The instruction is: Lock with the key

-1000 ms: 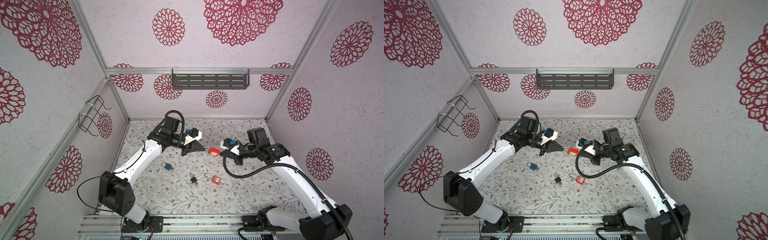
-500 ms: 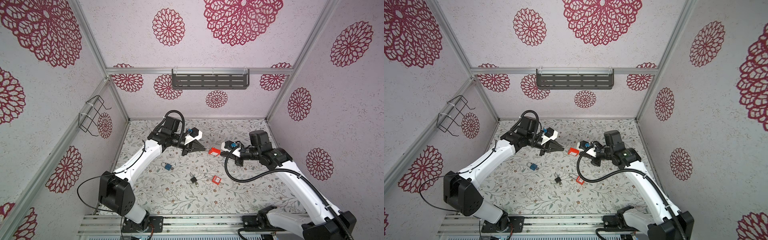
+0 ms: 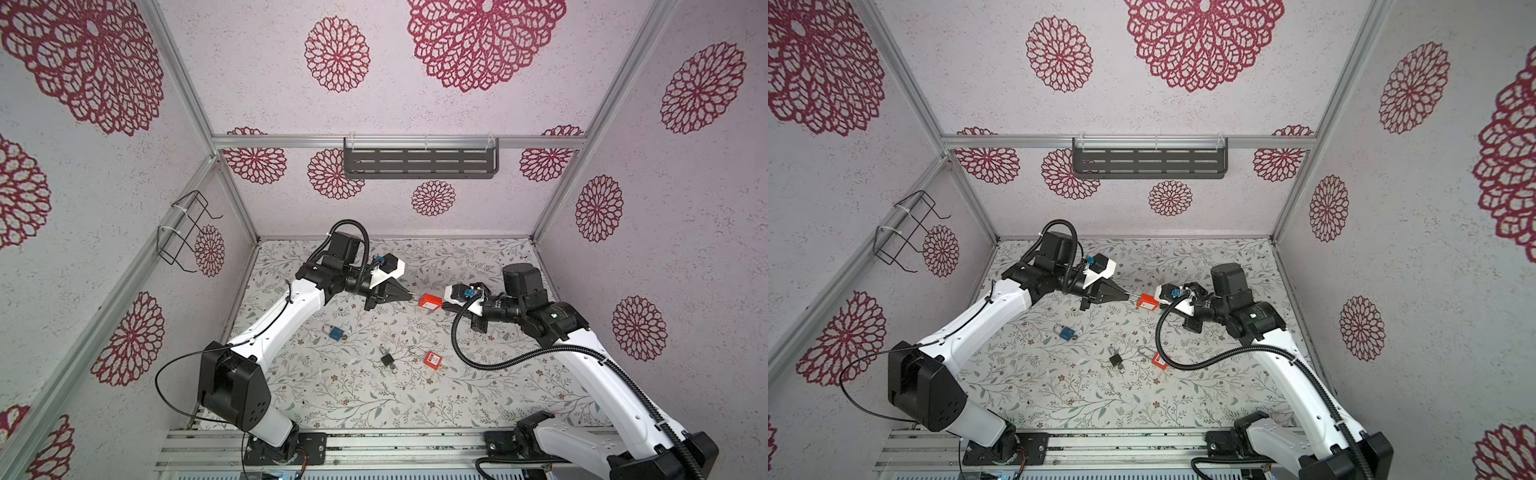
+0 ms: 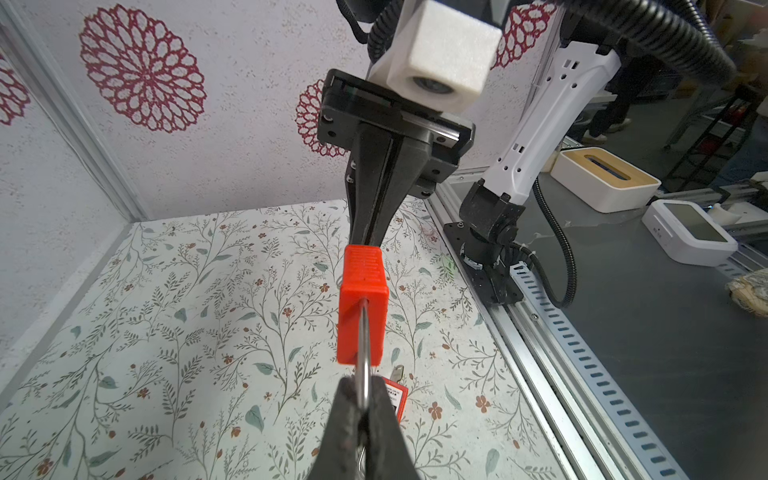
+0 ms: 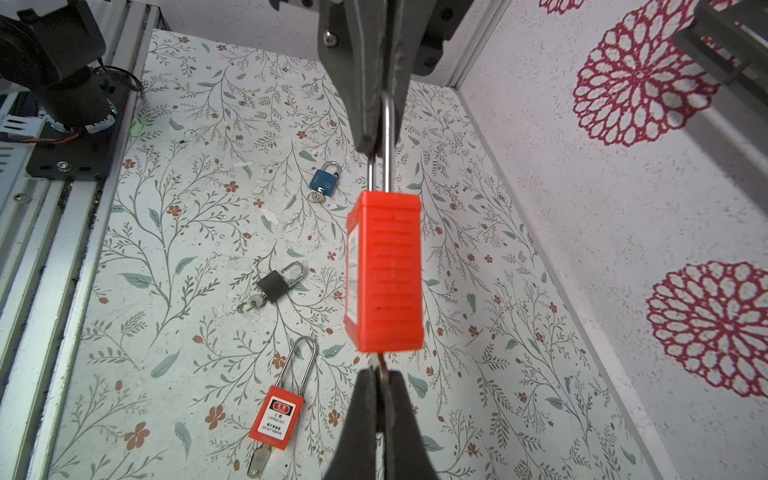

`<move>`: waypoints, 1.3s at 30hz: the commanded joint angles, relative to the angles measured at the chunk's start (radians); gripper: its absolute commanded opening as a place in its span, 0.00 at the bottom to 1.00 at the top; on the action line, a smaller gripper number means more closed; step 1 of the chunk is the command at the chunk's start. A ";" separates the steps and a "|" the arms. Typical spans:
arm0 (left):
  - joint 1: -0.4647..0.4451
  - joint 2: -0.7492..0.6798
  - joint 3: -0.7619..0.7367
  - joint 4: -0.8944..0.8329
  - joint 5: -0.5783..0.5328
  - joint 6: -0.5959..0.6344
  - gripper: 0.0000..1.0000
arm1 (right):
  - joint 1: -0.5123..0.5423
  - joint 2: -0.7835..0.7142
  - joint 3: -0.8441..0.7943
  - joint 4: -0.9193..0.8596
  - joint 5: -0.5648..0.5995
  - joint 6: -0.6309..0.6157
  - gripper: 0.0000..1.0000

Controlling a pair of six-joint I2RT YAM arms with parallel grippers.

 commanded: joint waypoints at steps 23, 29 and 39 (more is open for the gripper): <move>0.030 -0.044 -0.020 -0.006 0.037 0.015 0.00 | -0.016 0.171 0.167 -0.297 -0.091 0.069 0.00; 0.030 -0.081 -0.105 0.077 0.036 -0.034 0.00 | -0.016 0.203 0.206 -0.330 -0.113 0.083 0.00; 0.034 -0.093 -0.128 0.085 0.025 -0.035 0.00 | -0.016 0.265 0.250 -0.349 -0.143 0.097 0.00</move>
